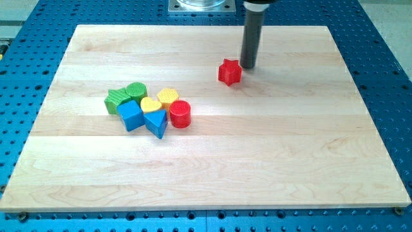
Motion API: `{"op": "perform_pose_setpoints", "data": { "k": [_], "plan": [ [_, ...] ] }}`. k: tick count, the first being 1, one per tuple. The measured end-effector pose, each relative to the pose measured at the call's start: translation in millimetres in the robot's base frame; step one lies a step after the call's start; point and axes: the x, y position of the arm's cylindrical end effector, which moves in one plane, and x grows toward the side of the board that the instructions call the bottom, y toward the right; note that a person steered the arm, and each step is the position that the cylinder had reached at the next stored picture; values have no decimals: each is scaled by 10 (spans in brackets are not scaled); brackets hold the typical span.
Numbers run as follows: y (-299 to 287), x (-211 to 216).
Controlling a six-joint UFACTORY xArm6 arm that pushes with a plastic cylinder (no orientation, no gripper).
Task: Push the red star into the green circle
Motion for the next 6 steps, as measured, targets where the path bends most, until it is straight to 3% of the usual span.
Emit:
{"op": "perform_pose_setpoints", "data": {
  "k": [1, 3, 6],
  "plan": [
    [-380, 328],
    [-1090, 384],
    [-1501, 552]
  ]
}}
